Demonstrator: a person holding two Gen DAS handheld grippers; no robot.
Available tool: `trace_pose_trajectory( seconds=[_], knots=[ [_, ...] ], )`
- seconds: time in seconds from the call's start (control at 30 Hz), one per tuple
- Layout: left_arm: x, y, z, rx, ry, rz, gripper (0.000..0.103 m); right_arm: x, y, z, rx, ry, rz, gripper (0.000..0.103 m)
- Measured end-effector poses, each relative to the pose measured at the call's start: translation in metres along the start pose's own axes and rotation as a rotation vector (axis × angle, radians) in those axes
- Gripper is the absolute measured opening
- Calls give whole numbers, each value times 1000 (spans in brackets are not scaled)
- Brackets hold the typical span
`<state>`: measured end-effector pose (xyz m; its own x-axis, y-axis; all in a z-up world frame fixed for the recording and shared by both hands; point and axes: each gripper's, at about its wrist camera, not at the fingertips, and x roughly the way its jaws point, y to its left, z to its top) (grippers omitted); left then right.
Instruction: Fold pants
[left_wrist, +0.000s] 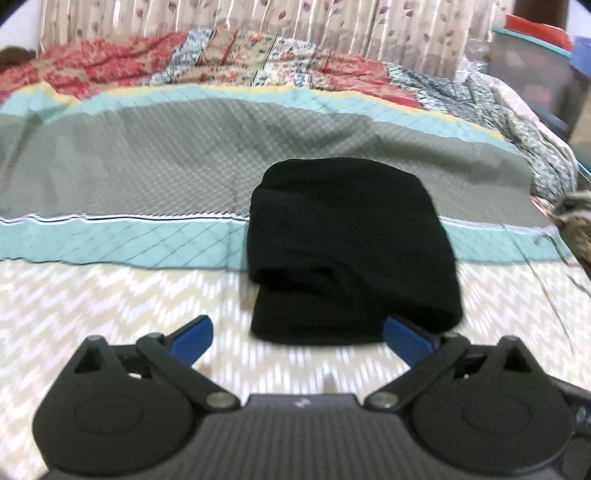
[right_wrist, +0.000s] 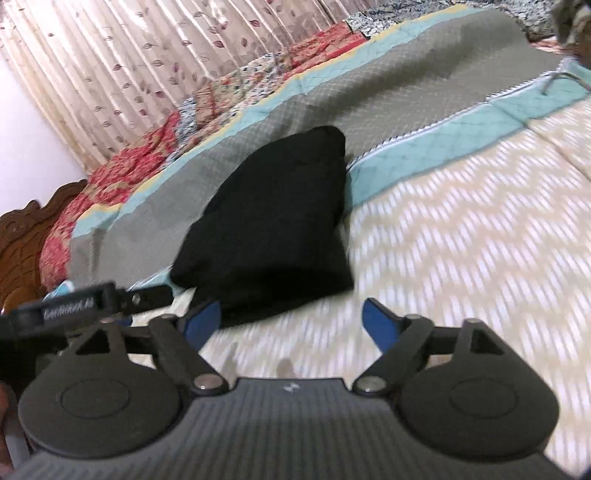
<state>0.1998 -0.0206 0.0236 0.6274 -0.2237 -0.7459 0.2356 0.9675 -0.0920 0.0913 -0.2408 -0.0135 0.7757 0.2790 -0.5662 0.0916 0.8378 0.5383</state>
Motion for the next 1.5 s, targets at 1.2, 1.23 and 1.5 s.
trace_pose_trajectory(
  seconds=[1.2, 1.23, 1.5],
  knots=[
    [-198, -34, -107, 62, -121, 211, 103, -162, 81, -121, -111, -49, -25, 103],
    [-197, -33, -108, 58, -118, 213, 103, -162, 82, -122, -113, -49, -23, 103],
    [-183, -37, -110, 76, -83, 218, 103, -161, 74, -125, -77, -36, -17, 103]
  ],
)
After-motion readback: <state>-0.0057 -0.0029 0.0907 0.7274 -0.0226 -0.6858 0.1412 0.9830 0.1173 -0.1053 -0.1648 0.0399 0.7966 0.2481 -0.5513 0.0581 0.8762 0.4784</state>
